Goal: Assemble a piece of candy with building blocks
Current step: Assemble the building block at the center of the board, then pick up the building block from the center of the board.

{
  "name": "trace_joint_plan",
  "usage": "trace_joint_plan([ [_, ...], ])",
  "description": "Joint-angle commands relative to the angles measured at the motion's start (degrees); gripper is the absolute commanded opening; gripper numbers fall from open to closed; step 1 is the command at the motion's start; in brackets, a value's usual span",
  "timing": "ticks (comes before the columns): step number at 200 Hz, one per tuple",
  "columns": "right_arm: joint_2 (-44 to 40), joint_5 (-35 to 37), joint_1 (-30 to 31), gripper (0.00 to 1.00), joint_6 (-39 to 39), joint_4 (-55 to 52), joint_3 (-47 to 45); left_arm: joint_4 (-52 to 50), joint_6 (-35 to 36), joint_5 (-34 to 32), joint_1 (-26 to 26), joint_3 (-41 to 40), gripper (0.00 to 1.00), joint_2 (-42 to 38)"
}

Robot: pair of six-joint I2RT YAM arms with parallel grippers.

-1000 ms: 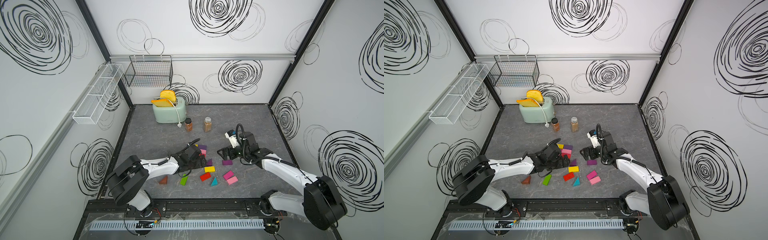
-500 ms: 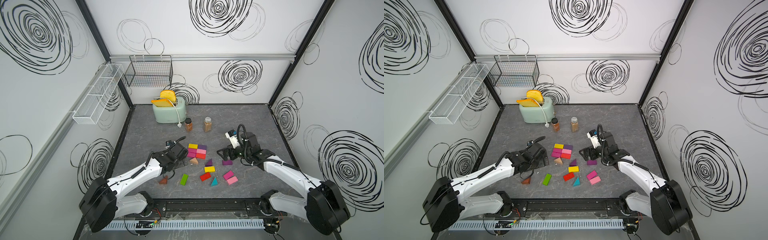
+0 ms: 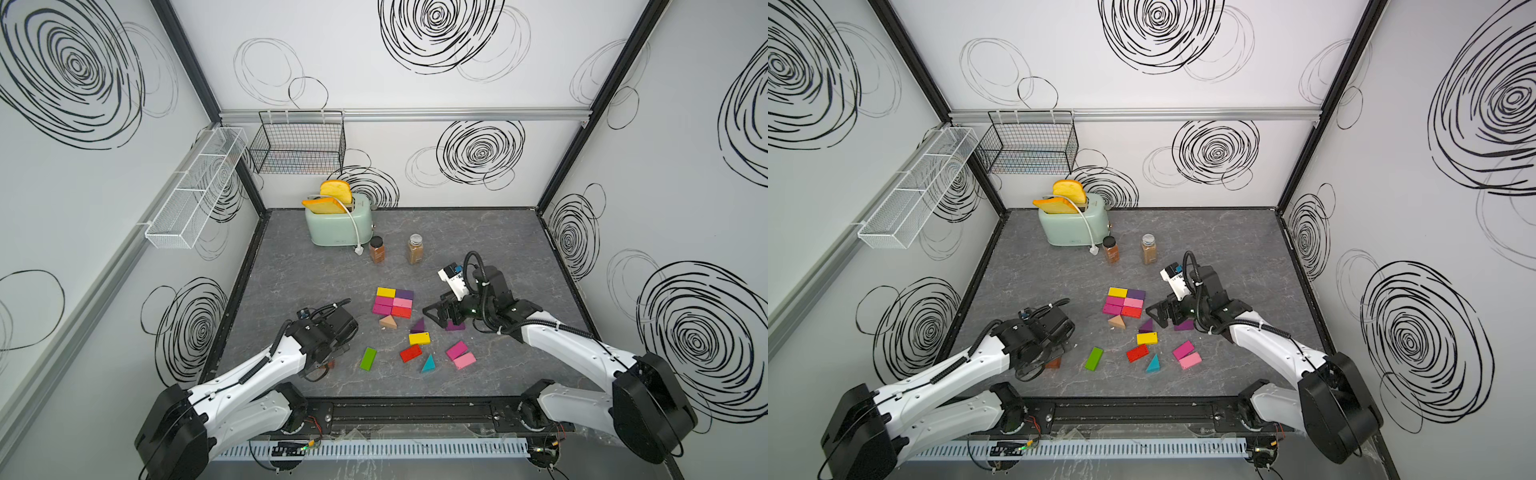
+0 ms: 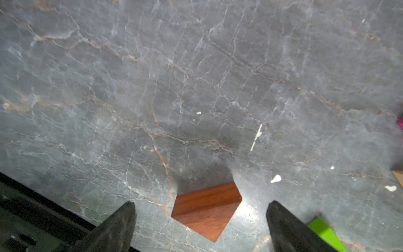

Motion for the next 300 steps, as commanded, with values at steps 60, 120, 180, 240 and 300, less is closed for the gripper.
trace_joint_plan([
  [60,-0.69,2.39,2.98,0.99,-1.16,-0.31,0.12,7.16,-8.44,4.08,-2.61,-4.19,0.98,3.69],
  [120,0.44,2.50,2.92,0.99,-1.33,-0.20,0.50,8.74,-7.60,3.29,0.12,-5.16,0.98,3.33],
  [180,1.27,2.83,2.91,0.99,-1.58,-0.14,0.75,10.52,-2.71,4.16,4.72,-5.07,0.88,4.03],
  [240,1.26,2.93,2.57,0.99,-1.61,0.04,0.82,12.05,-2.07,4.96,4.00,-5.90,0.79,5.41],
  [300,1.11,3.19,2.38,0.99,-1.59,0.00,0.73,13.30,-1.42,4.80,4.06,-5.73,0.73,6.65],
])
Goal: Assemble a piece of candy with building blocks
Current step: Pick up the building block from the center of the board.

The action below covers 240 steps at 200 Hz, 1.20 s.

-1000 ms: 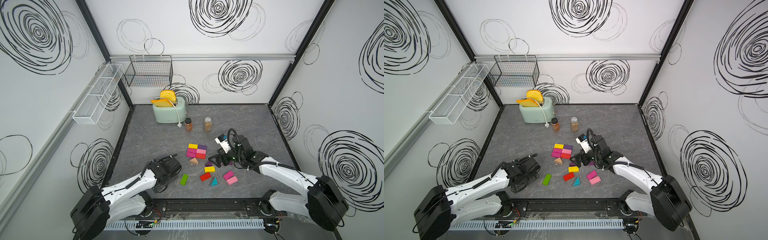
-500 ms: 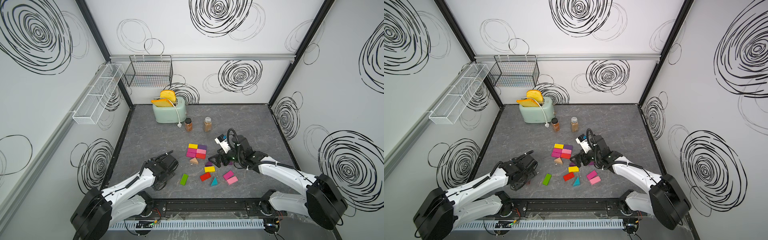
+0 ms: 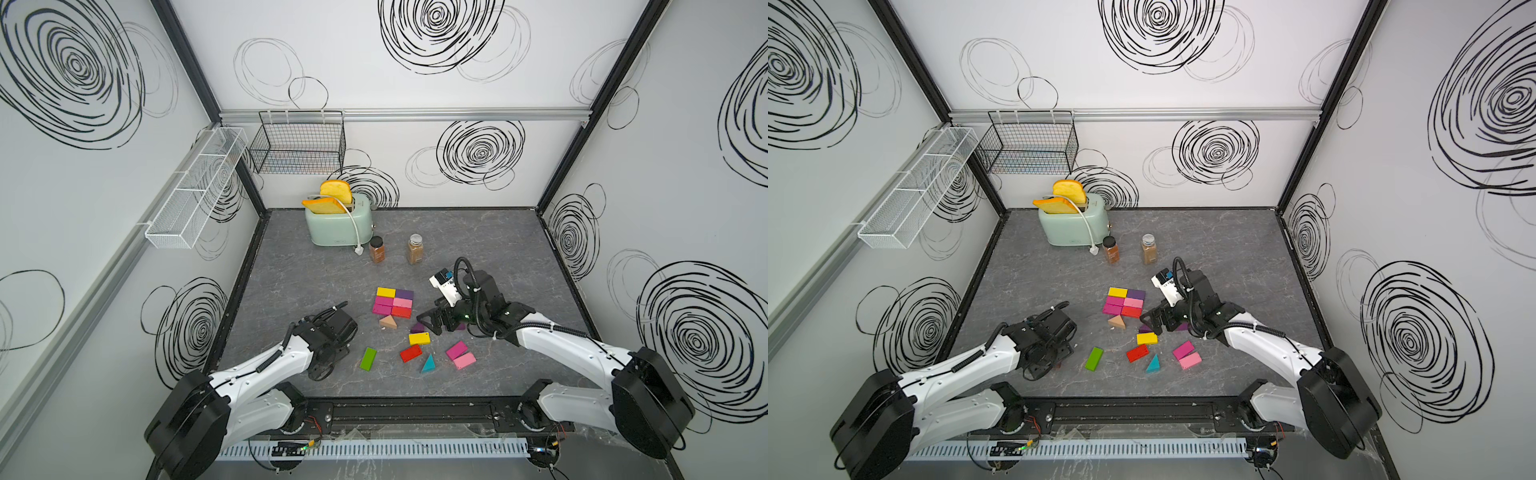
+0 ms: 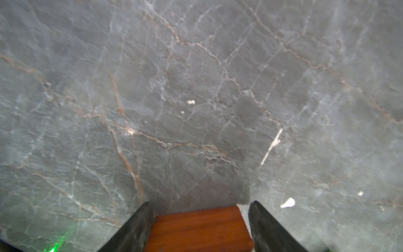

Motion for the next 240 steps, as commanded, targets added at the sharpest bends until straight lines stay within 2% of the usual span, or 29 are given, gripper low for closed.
trace_joint_plan([
  [1,0.13,0.25,-0.27,0.99,-1.13,-0.02,0.71,0.71,0.31,-0.64,-0.20,-0.05,0.73,0.89],
  [42,0.17,0.12,-0.36,0.99,-1.08,0.10,0.62,-0.54,1.65,-2.01,-0.20,1.38,0.68,1.89],
  [67,0.00,0.20,-0.36,0.99,-1.14,0.04,0.56,-0.36,2.04,-1.94,-0.20,0.95,0.62,1.67],
  [118,-0.52,0.00,-0.90,0.99,-1.02,-0.24,0.52,-1.93,4.37,-3.07,-0.55,3.52,0.58,2.13],
  [154,-1.13,-0.99,-3.26,0.99,-0.79,-0.83,0.45,-5.19,11.23,-6.51,-1.23,12.46,0.56,6.52],
  [190,-1.99,-2.94,-7.87,0.99,-0.44,-2.82,1.06,-3.56,21.22,-7.75,-1.12,23.98,0.54,13.37],
  [240,-4.05,-2.39,-14.27,0.99,0.20,-6.78,2.32,1.17,37.39,-5.24,-1.15,44.76,0.55,32.71],
])
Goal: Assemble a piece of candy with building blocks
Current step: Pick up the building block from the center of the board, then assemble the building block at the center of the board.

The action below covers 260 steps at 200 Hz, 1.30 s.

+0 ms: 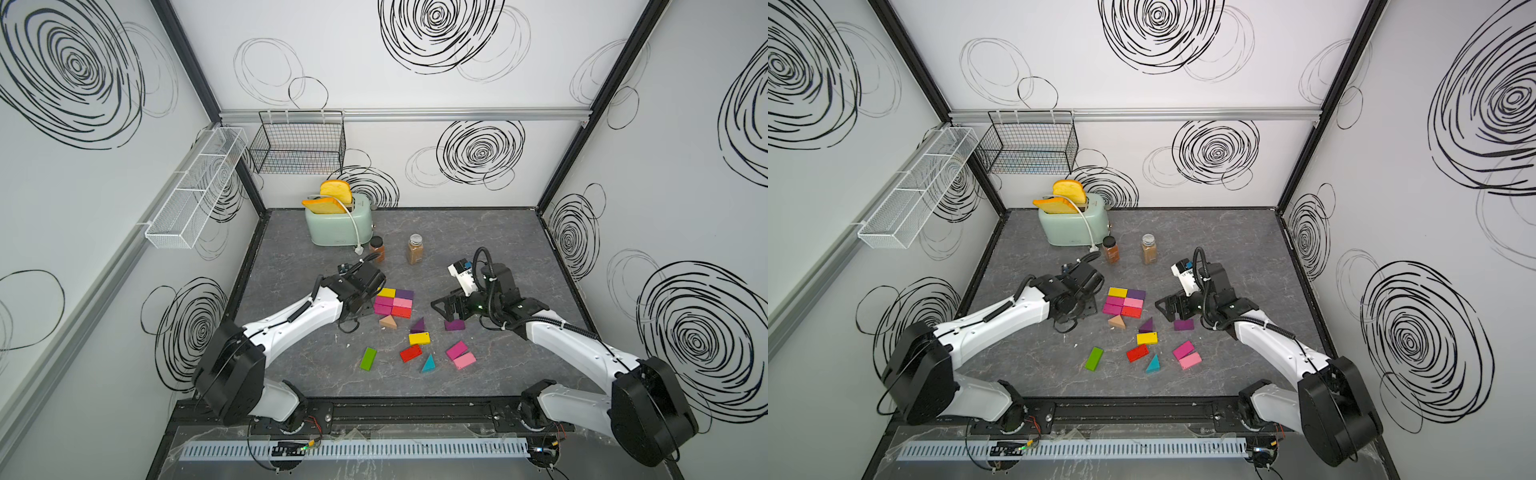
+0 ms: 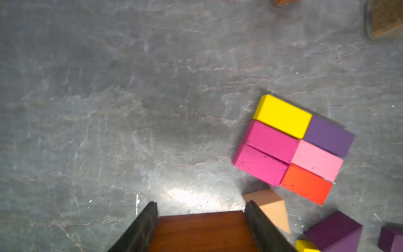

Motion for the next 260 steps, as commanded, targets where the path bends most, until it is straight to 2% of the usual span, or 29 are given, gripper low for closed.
trace_joint_plan([
  [1,-1.59,-0.57,-2.26,0.99,-0.13,-3.85,2.17,2.87,11.16,-0.07,-0.15,8.65,0.55,8.29],
  [65,-2.85,1.47,-5.59,0.99,0.01,-7.66,3.59,6.00,22.29,5.42,0.02,29.31,0.53,27.17],
  [108,-2.95,3.09,-6.33,0.99,-0.67,-9.25,3.53,5.50,26.51,7.17,0.54,35.78,0.53,34.66],
  [260,-0.89,3.59,-6.65,0.99,-1.54,-8.96,4.34,9.05,25.19,8.13,1.96,29.82,0.53,35.68],
])
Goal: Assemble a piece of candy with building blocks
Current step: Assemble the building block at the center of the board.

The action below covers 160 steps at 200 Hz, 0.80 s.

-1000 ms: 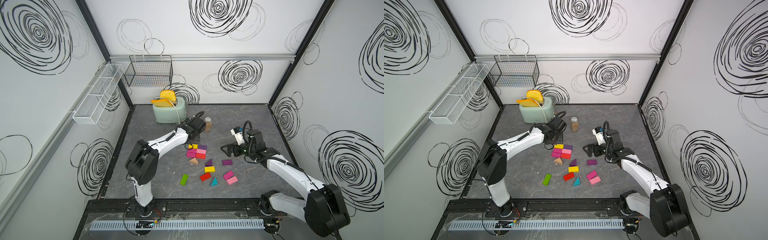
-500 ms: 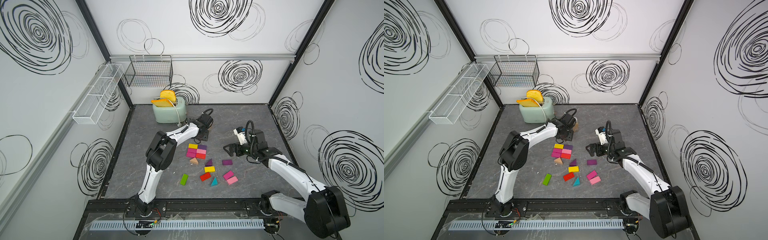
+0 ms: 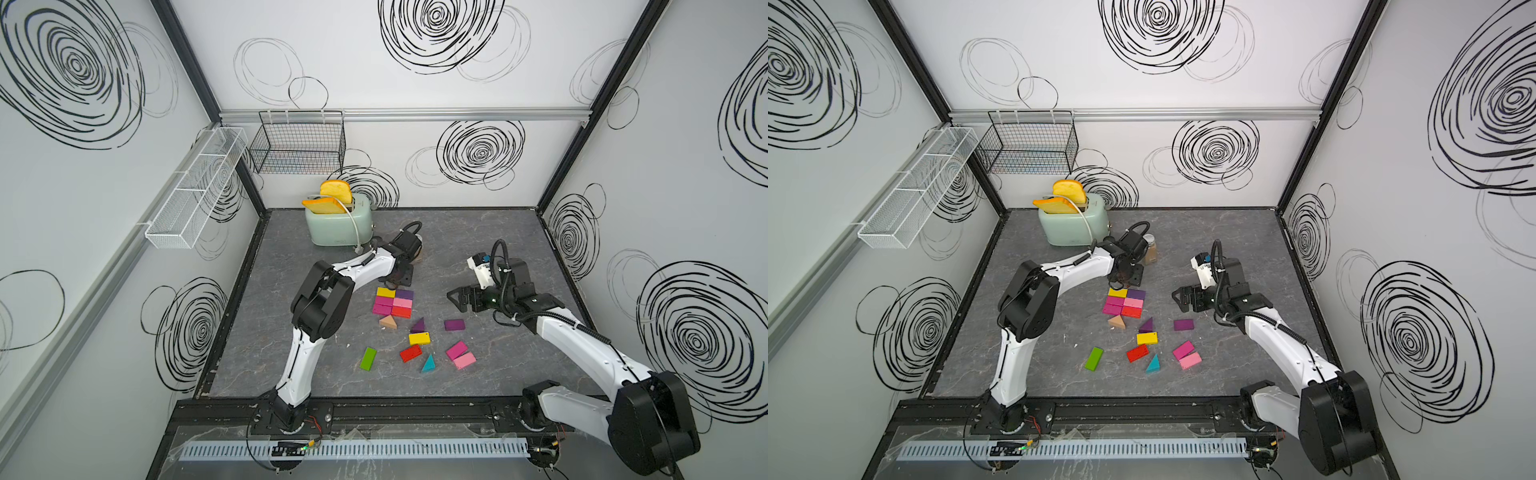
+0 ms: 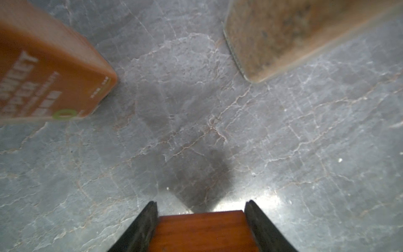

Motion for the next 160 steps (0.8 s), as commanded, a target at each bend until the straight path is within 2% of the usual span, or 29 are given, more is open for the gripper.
trace_joint_plan([
  [1,0.69,0.11,-0.29,0.99,-1.42,-0.64,1.51,1.69,0.26,0.09,0.56,-1.00,0.53,-0.36],
  [89,1.23,0.24,-0.53,0.99,-1.87,-0.22,1.52,3.19,0.43,1.17,0.81,-1.95,0.53,0.60],
  [160,1.15,0.18,-0.84,0.99,-2.04,-0.18,1.49,3.71,1.39,1.59,1.36,-1.96,0.59,1.03],
])
